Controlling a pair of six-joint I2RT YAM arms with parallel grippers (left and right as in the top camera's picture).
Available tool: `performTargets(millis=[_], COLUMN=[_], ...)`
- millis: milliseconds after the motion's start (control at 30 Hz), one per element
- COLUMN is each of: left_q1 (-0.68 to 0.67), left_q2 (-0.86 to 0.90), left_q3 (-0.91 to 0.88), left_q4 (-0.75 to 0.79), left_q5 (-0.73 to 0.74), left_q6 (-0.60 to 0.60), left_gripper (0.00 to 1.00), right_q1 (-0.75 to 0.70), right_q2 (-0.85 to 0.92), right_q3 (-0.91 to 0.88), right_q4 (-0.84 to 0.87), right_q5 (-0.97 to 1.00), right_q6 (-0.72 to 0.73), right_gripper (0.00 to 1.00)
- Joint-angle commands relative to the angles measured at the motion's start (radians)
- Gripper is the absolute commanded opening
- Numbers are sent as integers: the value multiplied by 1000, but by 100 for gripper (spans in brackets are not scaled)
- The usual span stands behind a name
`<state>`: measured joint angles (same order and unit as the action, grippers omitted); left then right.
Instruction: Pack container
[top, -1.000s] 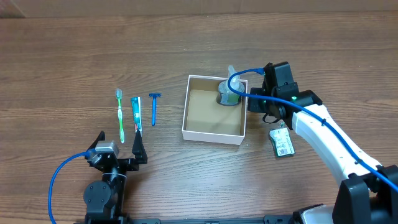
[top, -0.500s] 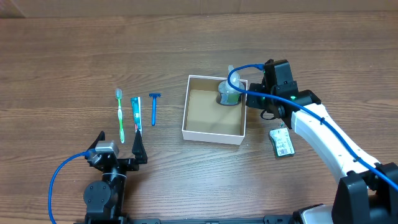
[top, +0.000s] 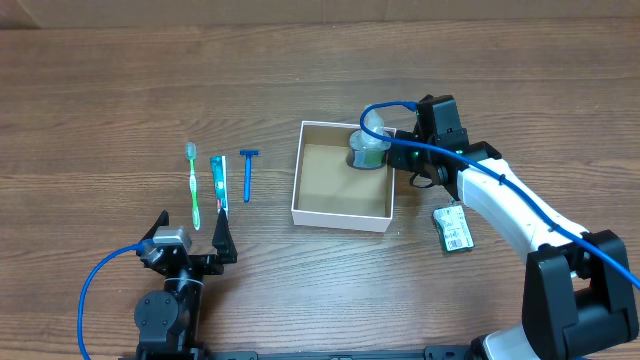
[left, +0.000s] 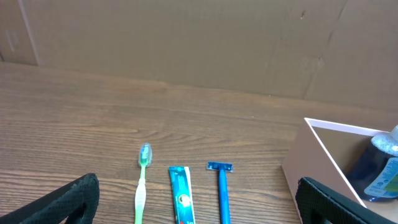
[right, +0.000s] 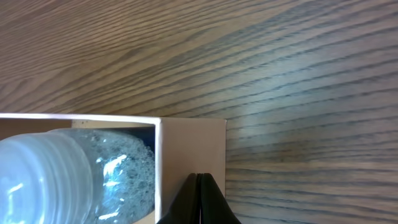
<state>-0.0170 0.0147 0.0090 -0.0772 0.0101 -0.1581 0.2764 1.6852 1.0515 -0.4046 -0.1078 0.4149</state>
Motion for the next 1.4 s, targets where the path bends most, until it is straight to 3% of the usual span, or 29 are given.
performTargets(millis=[0,267,433,767,1033,1167,1367], left_q1=[4,4,4,4,4,4,4], left_q2=[-10,-10,-10,-10,-10,-10,-10], left_q3=[-5,-5,-5,-5,-5,-5,-5], left_q4=[1,1,1,1,1,1,1], left_q5=[-3,-3,-3,-3,-3,-3,-3], left_q6=[-14,-14,-14,-14,-14,-14,-14], left_gripper=[100,100,100,100,100,100,100], right_q1=[6,3,-2,-69,104,229,292], right_q2=[1,1,0,-147,-234,-234,-222], right_q3=[-3,-1,14,193,188,165,100], right_q4=[13,14,-9,-389,-616,-612,-560], right_q5=[-53,-129,-122,2,-8,-4,46], right_q6=[-30,-185,-200,-214,-261,-254,-233], right_gripper=[4,4,4,4,4,4,4])
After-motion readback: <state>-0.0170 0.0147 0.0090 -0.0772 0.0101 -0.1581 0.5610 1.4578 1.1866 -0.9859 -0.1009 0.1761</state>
